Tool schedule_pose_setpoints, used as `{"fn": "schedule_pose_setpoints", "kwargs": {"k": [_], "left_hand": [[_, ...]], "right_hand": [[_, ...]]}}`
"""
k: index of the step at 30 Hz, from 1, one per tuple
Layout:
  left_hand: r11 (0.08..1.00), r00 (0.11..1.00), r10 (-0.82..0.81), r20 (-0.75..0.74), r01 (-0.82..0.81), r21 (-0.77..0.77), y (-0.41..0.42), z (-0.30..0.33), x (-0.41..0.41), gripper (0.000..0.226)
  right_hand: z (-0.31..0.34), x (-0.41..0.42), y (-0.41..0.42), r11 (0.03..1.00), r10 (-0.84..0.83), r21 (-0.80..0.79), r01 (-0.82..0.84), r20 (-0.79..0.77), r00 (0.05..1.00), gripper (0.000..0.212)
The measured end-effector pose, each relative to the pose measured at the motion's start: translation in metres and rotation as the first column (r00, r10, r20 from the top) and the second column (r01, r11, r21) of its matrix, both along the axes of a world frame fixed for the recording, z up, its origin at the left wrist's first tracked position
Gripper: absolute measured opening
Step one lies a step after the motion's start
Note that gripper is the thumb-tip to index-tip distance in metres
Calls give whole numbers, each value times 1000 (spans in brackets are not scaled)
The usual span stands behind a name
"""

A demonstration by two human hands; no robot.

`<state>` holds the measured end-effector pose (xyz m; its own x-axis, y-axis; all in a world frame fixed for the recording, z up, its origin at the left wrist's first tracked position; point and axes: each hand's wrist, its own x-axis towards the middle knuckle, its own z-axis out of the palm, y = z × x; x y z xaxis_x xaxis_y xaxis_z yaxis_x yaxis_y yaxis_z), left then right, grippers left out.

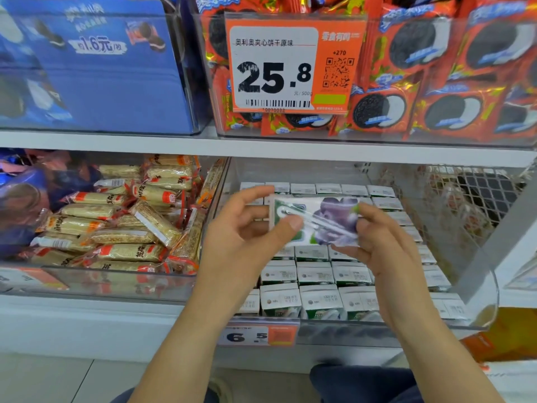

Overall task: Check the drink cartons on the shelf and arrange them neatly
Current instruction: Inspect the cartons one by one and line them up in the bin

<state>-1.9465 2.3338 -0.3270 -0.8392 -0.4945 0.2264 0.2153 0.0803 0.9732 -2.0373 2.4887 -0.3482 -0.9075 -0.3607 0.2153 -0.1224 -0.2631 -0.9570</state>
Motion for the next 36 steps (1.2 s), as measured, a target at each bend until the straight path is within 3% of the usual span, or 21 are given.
{"fn": "schedule_pose_setpoints", "kwargs": {"k": [2,5,7,10,12,16,18,20,22,27,32,36], "left_hand": [[995,997,26,-68,-33,-98,-6,3,3,52],[951,999,13,-41,-25,-308,-9,1,7,50],[905,1000,-4,-3,2,-425,-6,-4,10,53],[861,999,-12,33,27,-508,-5,-9,13,55],[826,998,50,36,-21,-564,-14,-9,16,51],[709,935,330,131,-154,-688,-57,-16,21,69],[704,868,393,303,-72,-707,-73,-21,20,71],[750,855,317,410,39,-660,-79,-27,16,71],[778,874,242,421,84,-622,-82,-30,13,70],[764,873,249,419,88,-639,-86,-33,9,71],[724,882,278,380,67,-686,-84,-34,9,59],[727,879,273,391,78,-683,-84,-34,8,60]], "right_hand": [[-1,3,-1,988,46,150,-27,-127,991,33],[-2,6,0,860,128,491,141,-474,871,75],[-1,7,-2,808,197,539,238,-627,753,74],[-3,10,-13,806,192,486,339,-755,627,55],[-6,10,-21,800,150,474,369,-753,641,52],[-9,-5,-36,783,75,532,321,-594,801,45],[-10,-13,-47,806,44,525,272,-512,858,45],[-10,-17,-61,806,30,527,269,-490,871,45],[-8,-21,-76,794,58,545,270,-510,858,47],[-3,-31,-113,719,237,656,230,-542,806,47],[-19,-44,-129,503,392,795,338,-558,731,53],[-26,-49,-137,372,425,814,446,-577,698,49]]}}
